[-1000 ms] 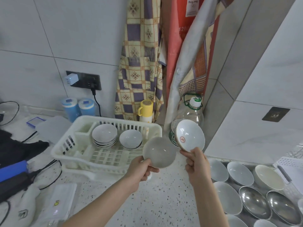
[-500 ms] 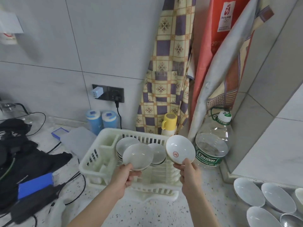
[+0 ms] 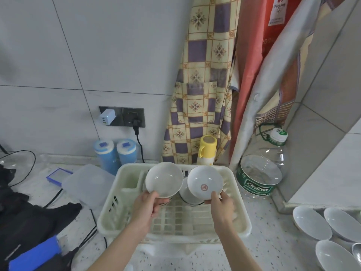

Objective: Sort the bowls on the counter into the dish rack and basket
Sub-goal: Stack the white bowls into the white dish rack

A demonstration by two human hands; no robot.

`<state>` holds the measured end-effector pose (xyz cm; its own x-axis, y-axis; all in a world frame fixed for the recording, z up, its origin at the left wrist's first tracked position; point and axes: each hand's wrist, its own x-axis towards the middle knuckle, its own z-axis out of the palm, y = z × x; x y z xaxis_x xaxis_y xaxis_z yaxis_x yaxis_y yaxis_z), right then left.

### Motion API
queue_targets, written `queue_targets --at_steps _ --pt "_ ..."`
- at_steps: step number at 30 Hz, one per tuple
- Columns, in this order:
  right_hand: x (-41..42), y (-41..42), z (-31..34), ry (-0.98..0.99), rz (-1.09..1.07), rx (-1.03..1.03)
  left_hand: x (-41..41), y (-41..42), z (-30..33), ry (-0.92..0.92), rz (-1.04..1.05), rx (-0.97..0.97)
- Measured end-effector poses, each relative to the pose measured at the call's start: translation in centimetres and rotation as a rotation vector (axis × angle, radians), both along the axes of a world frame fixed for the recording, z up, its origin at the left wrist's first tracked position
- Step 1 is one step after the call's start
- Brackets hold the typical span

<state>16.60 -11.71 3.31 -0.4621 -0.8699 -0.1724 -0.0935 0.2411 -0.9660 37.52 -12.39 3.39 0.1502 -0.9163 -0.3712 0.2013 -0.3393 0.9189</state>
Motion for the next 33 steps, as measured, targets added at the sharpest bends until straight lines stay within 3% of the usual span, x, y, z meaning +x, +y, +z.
queue_targets --at_steps 12,33 --pt "0.8 -3.2 -2.4 0.073 0.012 0.109 1.2 -3.1 -1.8 0.066 -0.068 -0.129" --pt "0.9 -3.4 -2.7 0.071 0.078 0.174 2.0 -4.1 -2.7 0.127 0.067 -0.095"
